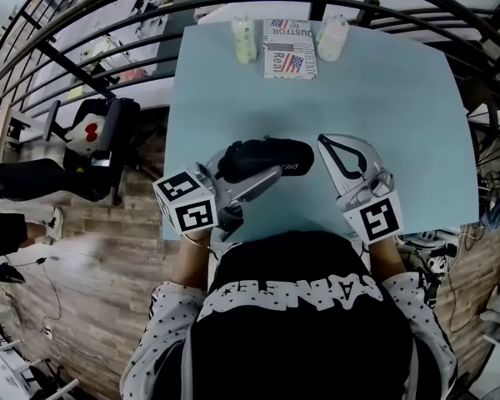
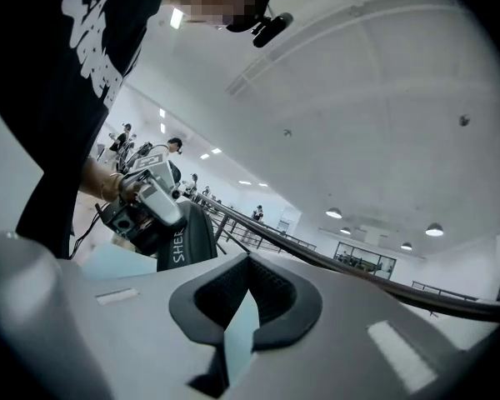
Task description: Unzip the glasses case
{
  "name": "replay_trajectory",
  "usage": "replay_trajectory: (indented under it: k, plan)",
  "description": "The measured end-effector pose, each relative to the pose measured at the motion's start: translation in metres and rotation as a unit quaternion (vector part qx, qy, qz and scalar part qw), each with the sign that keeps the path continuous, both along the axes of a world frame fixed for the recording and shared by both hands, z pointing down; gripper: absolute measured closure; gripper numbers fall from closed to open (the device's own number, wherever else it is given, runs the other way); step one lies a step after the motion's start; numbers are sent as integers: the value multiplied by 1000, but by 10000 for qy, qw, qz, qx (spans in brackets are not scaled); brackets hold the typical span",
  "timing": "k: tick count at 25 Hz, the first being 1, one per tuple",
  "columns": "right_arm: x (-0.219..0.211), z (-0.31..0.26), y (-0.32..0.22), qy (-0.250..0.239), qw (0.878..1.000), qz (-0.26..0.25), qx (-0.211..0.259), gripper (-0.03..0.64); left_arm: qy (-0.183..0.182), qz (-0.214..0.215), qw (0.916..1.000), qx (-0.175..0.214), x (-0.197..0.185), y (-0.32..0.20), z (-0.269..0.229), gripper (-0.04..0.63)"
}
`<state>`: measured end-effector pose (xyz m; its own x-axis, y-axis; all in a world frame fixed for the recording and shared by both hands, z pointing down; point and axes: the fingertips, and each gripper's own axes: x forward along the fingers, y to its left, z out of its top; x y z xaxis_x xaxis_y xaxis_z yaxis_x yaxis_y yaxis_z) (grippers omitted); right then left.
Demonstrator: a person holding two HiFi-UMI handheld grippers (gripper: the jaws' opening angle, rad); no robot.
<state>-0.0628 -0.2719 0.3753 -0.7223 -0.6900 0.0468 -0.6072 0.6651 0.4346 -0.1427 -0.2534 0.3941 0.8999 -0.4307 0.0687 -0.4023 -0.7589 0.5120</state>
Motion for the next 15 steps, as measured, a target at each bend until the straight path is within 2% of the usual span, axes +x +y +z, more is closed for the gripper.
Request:
replay_trajectory:
  k: [5,15]
  plan:
    - [7,-6,-4,-410,9990,58,-187,612,-140,-82,9998,63,-1,1,4,595]
    - [9,-8,-4,-587,9979,-7,-284,612,-243,-117,9996,94,1,1,8,595]
